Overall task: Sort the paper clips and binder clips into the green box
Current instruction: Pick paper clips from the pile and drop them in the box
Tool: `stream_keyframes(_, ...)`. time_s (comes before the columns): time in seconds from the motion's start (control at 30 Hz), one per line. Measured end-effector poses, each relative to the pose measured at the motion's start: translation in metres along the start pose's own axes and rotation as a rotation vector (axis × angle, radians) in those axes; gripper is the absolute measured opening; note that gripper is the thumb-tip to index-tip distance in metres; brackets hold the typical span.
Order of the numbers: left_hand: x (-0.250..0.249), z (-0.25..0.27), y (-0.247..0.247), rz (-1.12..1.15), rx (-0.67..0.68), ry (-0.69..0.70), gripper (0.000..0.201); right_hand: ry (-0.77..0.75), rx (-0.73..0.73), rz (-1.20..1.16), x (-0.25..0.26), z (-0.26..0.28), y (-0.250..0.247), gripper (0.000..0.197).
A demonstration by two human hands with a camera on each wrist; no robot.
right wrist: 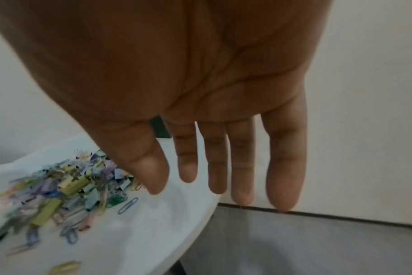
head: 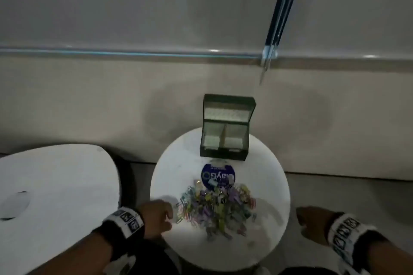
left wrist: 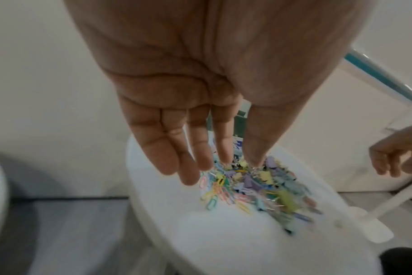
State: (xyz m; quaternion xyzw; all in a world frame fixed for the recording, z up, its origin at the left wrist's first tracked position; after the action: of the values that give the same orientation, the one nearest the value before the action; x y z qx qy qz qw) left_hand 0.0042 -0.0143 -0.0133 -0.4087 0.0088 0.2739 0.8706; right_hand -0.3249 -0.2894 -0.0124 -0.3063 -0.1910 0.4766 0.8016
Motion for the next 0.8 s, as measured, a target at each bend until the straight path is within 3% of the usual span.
stream_keyframes(0.07,0.001,-0.044,0.010,-0.003,-0.055,-0.015,0.032,0.033,-0.060,-0.014,0.009,-0.049,-0.009,0.025)
stream_keyframes(0.17,0.007,-0.086,0.019,-0.095,-0.197,-0.028,0.039,-0.016,-0.164,0.063,0.015,-0.100,0.006,0.032)
stream_keyframes(0.37,0.027,-0.088,0.042,-0.095,-0.392,-0.144,0.059,0.024,-0.569,0.066,0.042,-0.138,0.023,0.027)
stream_keyframes(0.5,0.021,-0.063,0.046,-0.052,-0.373,-0.202,0.054,0.151,-0.554,0.022,0.063,-0.129,0.025,0.026)
stream_keyframes(0.63,0.007,-0.048,0.058,0.050,-0.369,-0.132,0.059,0.192,-0.567,-0.022,0.074,-0.119,0.025,0.030)
stream_keyframes(0.73,0.003,-0.059,0.068,-0.083,-0.426,-0.119,0.065,0.210,-0.558,0.026,0.077,-0.125,0.021,0.026)
stream_keyframes(0.8,-0.001,-0.067,0.071,-0.142,-0.458,-0.103,0.049,0.211,-0.554,0.029,0.075,-0.130,0.018,0.026)
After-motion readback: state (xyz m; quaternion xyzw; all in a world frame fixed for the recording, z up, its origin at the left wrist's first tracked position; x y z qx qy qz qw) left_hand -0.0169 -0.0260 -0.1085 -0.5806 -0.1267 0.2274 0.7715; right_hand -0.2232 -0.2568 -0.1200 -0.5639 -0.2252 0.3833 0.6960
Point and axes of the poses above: each hand's wrist, its own z-axis away from the middle knuckle, its own y-axis out of the palm, x = y × z, the point moved 2 cm from there along -z, towards the middle knuckle, and after that the axes turned 5 degrees about z, right-handed, at the moved point
